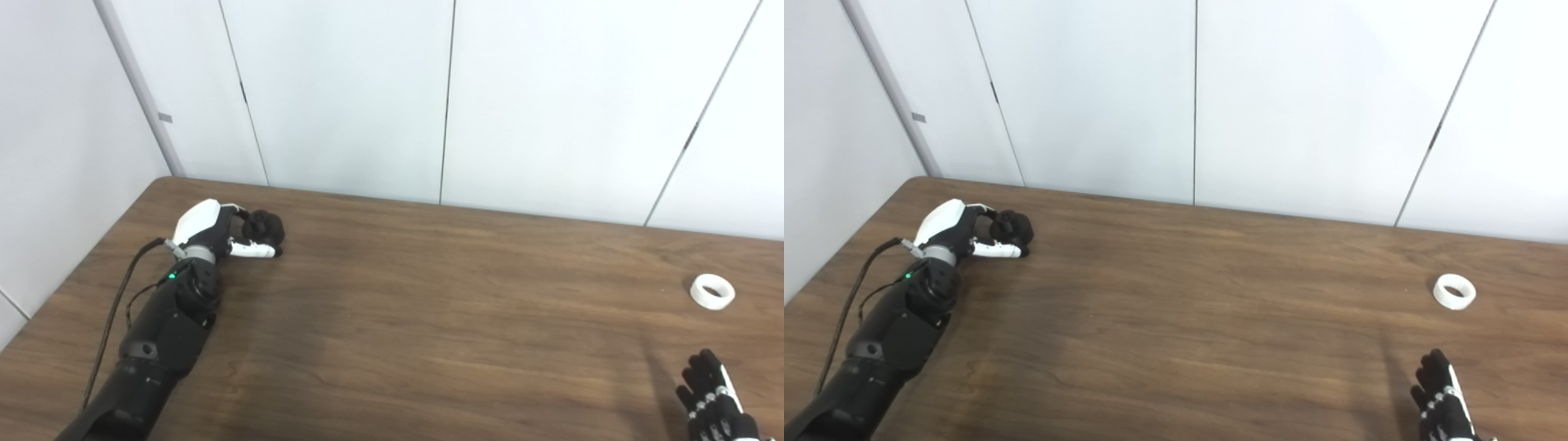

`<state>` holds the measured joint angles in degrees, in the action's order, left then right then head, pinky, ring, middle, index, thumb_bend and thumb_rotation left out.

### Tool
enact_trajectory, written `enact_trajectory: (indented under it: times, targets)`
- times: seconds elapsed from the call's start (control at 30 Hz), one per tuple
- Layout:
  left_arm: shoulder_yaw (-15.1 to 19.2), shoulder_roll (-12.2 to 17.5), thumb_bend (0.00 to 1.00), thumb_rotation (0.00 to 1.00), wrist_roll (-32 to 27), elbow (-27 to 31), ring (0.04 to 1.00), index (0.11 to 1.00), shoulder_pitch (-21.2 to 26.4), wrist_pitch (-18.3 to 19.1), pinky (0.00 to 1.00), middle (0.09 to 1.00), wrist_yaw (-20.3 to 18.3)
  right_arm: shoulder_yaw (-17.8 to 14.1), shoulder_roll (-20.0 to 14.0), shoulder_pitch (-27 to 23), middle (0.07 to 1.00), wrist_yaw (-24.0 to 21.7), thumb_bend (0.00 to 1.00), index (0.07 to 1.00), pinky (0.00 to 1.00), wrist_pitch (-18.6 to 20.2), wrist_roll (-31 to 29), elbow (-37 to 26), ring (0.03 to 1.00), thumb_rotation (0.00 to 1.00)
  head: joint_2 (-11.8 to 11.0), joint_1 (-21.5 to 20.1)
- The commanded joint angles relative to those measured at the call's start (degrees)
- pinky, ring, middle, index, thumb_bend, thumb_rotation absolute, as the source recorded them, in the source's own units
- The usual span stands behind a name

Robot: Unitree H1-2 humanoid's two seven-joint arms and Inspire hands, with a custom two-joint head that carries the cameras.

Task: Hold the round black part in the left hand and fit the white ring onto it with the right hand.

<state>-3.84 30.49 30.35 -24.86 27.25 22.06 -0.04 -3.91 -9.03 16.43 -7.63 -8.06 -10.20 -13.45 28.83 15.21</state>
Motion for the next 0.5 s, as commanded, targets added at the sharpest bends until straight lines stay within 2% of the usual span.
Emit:
enact_trajectory:
  times: [0.0,0.47]
  targets:
    - [0.56,0.99,0.90,0.30,0.12,1.43,0.976,0.768,2.91,-0.48,1.00,0.907,1.84,0.39,0.93,1.29,1.000,0.16,0.57,1.000,1.00,0.20,0.06,1.94,1.000,1.00,0.09,-0.07]
    - [0.57,0.74,0.90,0.29,0.22,1.41,0.972,0.760,2.98,-0.42,1.00,0.901,2.06,0.32,1.13,1.46,1.000,0.06,0.57,1.000,1.00,0.50,-0.20,1.76,1.000,1.00,0.22,-0.30]
